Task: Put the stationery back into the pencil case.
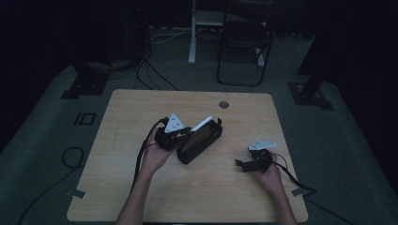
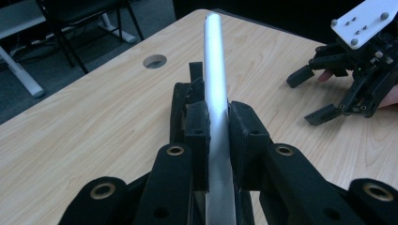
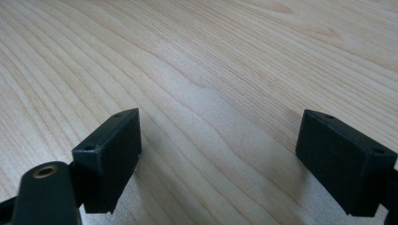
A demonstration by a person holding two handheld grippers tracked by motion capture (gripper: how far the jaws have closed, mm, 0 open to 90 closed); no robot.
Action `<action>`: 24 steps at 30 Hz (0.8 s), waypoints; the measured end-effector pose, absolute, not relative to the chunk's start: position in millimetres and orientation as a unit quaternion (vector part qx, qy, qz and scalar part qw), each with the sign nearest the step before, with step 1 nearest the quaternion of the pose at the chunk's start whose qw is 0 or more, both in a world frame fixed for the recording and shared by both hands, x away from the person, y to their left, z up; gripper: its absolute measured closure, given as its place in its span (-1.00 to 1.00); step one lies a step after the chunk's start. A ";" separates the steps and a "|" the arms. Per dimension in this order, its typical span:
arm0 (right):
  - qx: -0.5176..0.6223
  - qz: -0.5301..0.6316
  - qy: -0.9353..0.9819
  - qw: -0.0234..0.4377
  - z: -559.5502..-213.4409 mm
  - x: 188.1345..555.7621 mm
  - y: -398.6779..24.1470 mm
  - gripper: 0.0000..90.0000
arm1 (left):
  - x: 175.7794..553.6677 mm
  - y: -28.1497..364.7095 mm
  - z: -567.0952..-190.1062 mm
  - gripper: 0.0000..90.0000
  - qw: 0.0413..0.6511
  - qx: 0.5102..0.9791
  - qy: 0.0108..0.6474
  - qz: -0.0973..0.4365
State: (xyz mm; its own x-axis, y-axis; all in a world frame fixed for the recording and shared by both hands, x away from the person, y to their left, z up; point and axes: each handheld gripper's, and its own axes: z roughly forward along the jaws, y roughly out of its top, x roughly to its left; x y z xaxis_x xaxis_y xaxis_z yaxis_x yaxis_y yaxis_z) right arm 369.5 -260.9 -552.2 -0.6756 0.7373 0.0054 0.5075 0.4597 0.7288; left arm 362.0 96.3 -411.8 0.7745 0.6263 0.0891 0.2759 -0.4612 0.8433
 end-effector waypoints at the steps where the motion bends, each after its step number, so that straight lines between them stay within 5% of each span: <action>1: 0.371 0.365 0.839 0.157 -552.2 369.4 -260.8 -0.68 | 362.5 95.9 -412.0 0.76 0.442 0.831 0.272 0.198; 24: 0.369 0.365 0.840 0.155 -552.1 370.3 -260.7 -0.69 | 374.1 79.0 -419.4 0.76 0.434 0.833 0.280 0.201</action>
